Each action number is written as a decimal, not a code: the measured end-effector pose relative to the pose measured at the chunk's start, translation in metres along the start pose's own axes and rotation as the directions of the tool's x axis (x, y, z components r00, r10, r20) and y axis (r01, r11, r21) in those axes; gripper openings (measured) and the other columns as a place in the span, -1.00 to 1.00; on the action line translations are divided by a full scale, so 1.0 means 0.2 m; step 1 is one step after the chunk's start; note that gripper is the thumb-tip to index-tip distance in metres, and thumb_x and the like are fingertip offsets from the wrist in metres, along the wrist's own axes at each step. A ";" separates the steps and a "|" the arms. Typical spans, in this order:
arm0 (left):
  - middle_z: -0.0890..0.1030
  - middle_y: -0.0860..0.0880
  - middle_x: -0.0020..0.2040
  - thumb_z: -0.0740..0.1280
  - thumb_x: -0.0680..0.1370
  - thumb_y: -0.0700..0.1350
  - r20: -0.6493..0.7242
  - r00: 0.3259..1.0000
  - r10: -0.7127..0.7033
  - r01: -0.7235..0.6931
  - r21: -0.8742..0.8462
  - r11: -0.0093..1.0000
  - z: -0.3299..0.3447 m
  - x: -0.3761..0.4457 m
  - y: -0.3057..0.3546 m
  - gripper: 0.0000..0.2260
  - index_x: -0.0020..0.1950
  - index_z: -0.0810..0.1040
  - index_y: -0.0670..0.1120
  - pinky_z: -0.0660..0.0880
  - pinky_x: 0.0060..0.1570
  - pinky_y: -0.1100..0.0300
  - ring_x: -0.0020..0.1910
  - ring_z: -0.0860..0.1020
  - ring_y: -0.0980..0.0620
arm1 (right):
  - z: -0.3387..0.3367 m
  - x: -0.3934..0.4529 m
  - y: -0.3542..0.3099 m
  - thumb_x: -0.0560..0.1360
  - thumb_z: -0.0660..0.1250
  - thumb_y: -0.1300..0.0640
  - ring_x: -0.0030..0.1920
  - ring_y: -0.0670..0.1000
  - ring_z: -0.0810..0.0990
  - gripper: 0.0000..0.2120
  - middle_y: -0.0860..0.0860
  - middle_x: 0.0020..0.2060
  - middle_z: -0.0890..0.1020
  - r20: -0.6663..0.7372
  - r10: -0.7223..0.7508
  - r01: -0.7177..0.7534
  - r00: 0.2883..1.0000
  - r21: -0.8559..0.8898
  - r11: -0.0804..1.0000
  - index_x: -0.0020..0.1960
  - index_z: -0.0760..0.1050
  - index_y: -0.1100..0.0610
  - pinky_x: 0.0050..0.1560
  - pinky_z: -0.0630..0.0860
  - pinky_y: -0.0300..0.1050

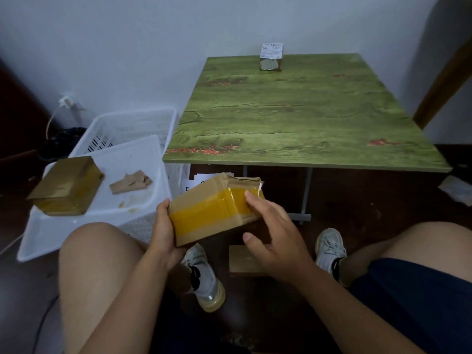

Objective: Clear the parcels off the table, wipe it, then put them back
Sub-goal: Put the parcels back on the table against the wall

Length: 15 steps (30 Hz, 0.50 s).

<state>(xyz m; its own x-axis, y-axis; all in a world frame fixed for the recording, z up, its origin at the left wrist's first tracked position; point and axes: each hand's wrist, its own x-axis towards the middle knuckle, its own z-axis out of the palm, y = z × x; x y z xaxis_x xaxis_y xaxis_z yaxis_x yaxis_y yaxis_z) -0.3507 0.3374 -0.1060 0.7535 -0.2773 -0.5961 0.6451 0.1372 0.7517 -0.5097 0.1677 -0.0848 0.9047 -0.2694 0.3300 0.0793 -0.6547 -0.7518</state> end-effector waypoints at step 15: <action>0.57 -0.26 0.25 0.14 0.52 0.26 0.141 0.990 -0.031 0.047 -0.112 0.993 0.05 -0.04 0.02 -0.42 0.35 0.51 -0.08 0.40 0.29 -0.14 0.28 0.50 -0.25 | 0.06 0.05 -0.14 0.48 0.28 -0.05 0.33 0.22 0.41 -0.47 0.14 0.23 0.41 -0.163 -0.462 0.374 0.872 -0.388 0.843 0.40 0.35 0.09 0.21 0.37 0.12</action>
<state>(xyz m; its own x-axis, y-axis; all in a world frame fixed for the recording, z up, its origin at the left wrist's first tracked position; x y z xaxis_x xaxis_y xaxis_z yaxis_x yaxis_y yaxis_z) -0.3544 0.3310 -0.0958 0.7076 -0.4128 -0.5735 0.6902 0.2298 0.6861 -0.4983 0.1916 -0.0670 0.6842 -0.0474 0.7278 0.2430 -0.9261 -0.2887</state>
